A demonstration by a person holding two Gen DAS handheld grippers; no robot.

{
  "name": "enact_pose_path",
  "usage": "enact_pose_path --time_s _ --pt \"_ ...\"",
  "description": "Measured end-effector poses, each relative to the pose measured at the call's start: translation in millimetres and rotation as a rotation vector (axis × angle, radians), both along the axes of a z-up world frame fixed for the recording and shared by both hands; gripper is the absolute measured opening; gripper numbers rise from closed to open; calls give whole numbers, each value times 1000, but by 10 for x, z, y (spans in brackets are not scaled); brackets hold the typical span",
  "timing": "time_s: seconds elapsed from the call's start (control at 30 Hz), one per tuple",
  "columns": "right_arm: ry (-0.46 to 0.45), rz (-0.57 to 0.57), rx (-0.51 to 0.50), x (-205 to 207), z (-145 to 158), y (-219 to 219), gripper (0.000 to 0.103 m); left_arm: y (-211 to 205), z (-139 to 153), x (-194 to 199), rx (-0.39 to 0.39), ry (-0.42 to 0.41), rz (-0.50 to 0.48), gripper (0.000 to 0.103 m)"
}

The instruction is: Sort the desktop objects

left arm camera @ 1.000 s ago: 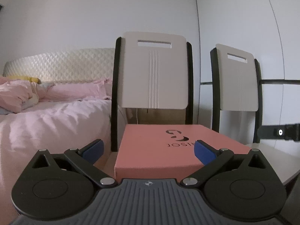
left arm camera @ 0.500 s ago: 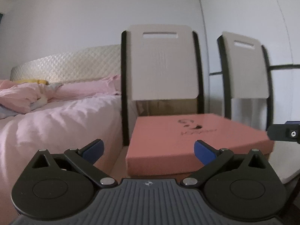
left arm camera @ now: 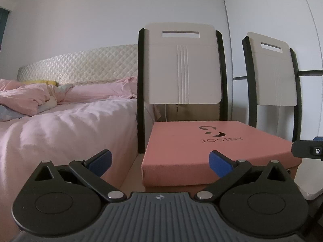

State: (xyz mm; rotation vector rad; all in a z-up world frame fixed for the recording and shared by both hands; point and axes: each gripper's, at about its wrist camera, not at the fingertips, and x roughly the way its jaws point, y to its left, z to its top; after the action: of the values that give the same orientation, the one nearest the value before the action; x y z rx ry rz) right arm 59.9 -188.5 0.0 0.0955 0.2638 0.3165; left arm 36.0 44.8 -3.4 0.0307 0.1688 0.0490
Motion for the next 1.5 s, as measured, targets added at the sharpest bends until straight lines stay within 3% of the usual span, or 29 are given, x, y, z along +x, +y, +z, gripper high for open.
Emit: enact_pose_path --time_s 1.5 --pt "-8 -99 -21 -72 9 -99 103 -69 -26 -8 19 2 14 103"
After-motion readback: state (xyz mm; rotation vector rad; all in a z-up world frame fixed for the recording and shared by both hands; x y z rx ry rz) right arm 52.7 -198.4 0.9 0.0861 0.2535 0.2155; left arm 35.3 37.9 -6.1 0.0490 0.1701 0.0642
